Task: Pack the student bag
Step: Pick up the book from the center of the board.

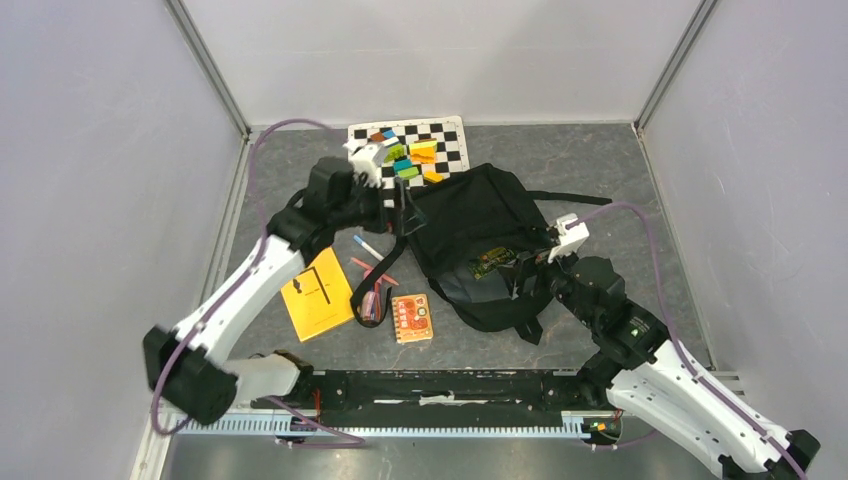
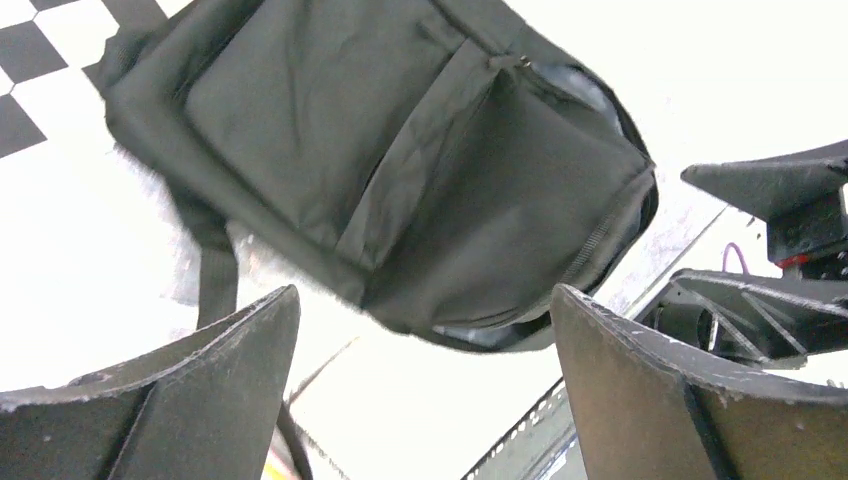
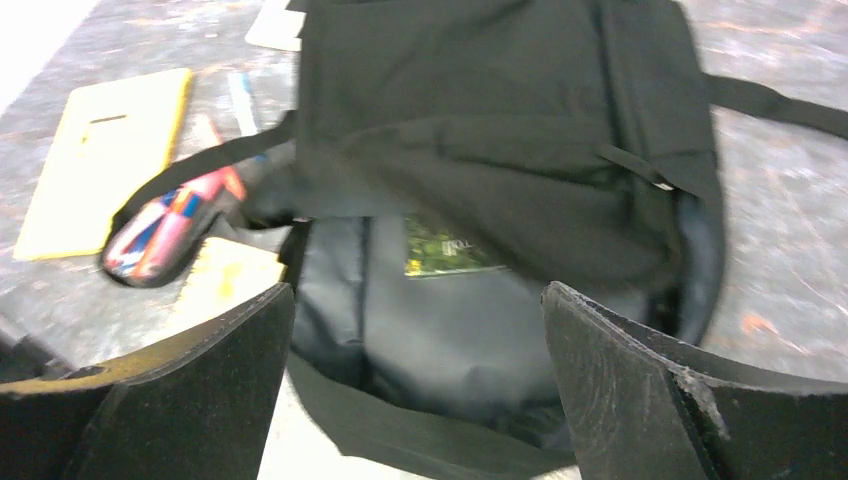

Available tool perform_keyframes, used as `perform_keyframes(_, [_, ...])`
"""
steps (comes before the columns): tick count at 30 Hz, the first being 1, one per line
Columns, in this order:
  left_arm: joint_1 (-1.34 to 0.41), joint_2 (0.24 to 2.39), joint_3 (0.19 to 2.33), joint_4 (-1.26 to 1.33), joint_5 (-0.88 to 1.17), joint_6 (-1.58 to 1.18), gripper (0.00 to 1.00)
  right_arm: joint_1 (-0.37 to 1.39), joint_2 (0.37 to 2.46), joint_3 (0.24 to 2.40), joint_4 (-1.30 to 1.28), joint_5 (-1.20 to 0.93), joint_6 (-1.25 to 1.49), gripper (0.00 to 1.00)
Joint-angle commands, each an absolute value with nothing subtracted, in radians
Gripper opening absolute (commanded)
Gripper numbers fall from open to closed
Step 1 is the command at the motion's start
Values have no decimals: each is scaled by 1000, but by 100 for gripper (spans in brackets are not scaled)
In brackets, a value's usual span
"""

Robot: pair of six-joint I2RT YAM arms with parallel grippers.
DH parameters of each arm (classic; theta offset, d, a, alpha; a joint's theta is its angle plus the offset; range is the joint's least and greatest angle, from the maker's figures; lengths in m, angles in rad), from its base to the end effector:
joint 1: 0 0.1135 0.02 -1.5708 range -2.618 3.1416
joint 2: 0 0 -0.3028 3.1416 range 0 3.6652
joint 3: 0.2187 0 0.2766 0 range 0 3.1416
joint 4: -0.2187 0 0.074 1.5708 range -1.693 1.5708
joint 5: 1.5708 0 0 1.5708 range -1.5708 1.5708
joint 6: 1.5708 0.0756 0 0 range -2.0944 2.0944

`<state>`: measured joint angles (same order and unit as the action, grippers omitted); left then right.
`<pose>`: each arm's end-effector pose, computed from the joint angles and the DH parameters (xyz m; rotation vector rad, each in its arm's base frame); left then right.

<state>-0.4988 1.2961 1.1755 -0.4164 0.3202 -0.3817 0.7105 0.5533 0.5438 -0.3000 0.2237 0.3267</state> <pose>0.2858 -0.1828 0.3575 0.3287 2.1737 -0.8502 0.1426 0.1005 0.2851 -0.2091 1.8917 0.5014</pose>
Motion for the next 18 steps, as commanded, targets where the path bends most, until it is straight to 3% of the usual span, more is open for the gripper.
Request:
perform_keyframes(1, [-434,1101,1020,-487,239,-463,100,710,586,614,-133,-30,295,98])
perform_keyframes(5, [-276,1007,882,-586,233,-541,100,733,666,620,-18,-109,331,98])
perform_keyframes(13, [169,908,668,-516,216,-683,100,919,961,752,54,-15,328,98])
perform_keyframes(18, [290,890,623,-516,-152,-770,100,1006,1151,835,79,-18,329,98])
